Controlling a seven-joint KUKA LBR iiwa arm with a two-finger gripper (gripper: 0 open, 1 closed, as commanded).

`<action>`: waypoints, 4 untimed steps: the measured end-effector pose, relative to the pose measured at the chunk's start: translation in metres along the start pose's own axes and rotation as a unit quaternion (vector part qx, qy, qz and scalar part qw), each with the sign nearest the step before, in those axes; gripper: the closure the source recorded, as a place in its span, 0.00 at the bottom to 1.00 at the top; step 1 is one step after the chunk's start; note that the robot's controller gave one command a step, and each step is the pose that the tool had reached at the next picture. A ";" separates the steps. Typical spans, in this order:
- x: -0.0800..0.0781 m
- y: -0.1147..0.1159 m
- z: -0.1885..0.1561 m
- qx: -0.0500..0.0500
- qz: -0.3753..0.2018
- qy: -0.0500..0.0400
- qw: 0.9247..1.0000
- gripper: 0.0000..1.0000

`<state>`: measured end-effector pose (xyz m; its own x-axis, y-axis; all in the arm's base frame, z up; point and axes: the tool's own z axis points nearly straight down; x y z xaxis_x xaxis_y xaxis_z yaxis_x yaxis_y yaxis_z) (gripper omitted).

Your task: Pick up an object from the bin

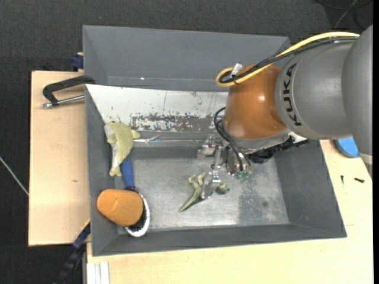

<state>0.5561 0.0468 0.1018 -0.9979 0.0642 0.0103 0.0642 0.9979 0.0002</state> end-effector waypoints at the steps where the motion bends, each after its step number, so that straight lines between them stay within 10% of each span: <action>1: -0.001 0.003 -0.005 -0.001 -0.002 -0.001 1.000 1.00; 2: -0.016 0.006 -0.145 -0.002 0.000 -0.013 1.000 1.00; 3: -0.014 0.006 -0.141 -0.001 0.000 -0.008 1.000 0.00; 4: -0.013 -0.010 -0.010 0.000 0.000 -0.002 1.000 0.00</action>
Offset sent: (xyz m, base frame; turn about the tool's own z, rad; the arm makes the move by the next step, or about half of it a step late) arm 0.0000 0.0000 0.0000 0.0000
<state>0.5688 0.0355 0.1118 -0.9980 0.0636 0.0070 0.0636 0.9980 0.0000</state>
